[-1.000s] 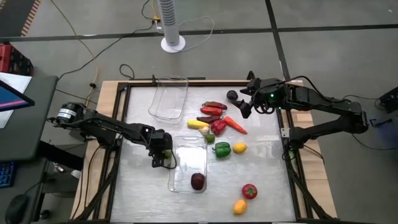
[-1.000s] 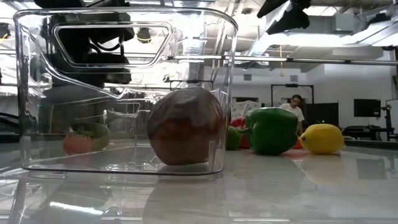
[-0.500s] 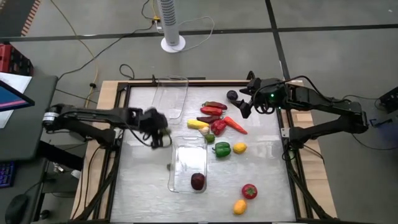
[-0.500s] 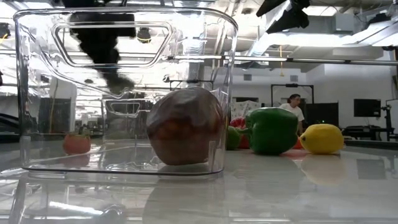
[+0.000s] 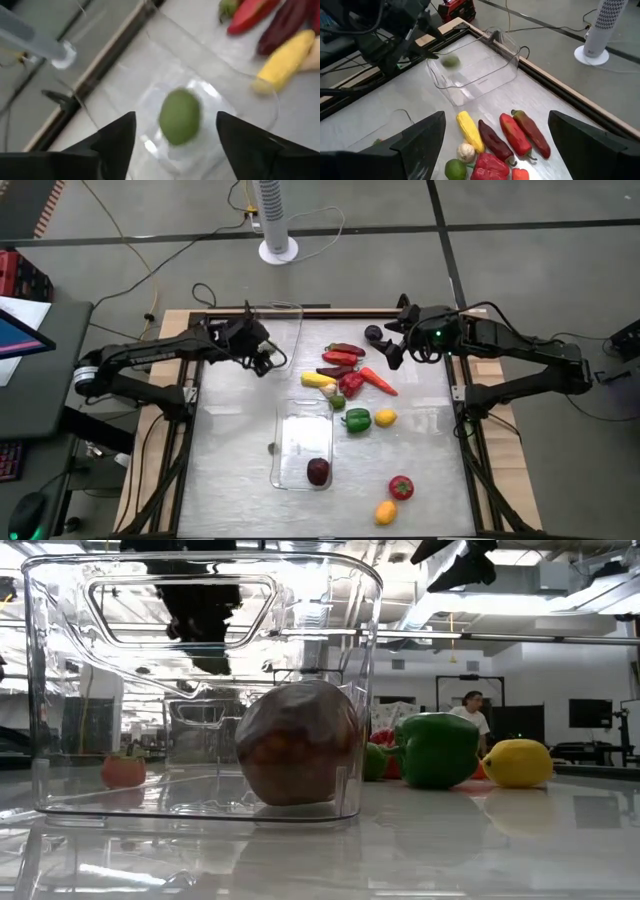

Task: Sort produce into baskets
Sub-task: Put the red strawberry into the top transparent bin

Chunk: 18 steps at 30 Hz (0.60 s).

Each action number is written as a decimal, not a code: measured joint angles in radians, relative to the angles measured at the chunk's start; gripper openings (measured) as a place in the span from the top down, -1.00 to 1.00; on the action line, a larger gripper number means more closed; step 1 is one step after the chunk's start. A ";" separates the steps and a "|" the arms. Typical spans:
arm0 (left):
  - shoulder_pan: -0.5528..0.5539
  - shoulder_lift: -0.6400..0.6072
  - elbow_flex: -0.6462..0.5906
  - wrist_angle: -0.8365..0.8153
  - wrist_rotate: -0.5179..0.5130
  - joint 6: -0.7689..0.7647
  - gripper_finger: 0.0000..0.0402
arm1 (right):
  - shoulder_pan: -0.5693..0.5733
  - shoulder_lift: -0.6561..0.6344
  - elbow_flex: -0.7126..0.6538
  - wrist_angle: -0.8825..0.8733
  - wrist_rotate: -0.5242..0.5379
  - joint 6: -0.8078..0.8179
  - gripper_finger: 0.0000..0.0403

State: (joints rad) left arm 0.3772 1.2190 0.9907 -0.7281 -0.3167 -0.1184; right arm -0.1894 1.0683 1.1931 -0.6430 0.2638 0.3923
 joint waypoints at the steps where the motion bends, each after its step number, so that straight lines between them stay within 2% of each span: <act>1: 0.006 0.000 0.015 -0.020 0.034 0.004 -0.37 | 0.000 0.000 0.000 0.000 0.000 0.000 -0.88; 4: 0.012 -0.010 0.066 -0.093 0.125 0.021 -0.43 | 0.000 0.000 0.000 0.000 0.000 0.000 -0.88; 7: -0.010 -0.051 0.123 -0.119 0.275 0.027 -0.42 | -0.004 0.000 0.000 0.000 0.000 -0.003 -0.88; 10: -0.073 -0.100 0.138 -0.133 0.401 -0.046 -0.39 | -0.010 0.000 0.000 0.000 0.000 -0.005 -0.88; 15: -0.253 -0.151 0.114 -0.221 0.420 -0.186 -0.34 | -0.011 0.000 0.000 0.000 0.000 -0.008 -0.88; 18: -0.390 -0.153 0.058 -0.249 0.414 -0.263 -0.33 | -0.011 0.000 0.000 0.000 0.001 -0.011 -0.88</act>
State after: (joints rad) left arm -0.0124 1.0660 1.0485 -0.9771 0.0977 -0.3809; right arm -0.2001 1.0683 1.1931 -0.6430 0.2646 0.3809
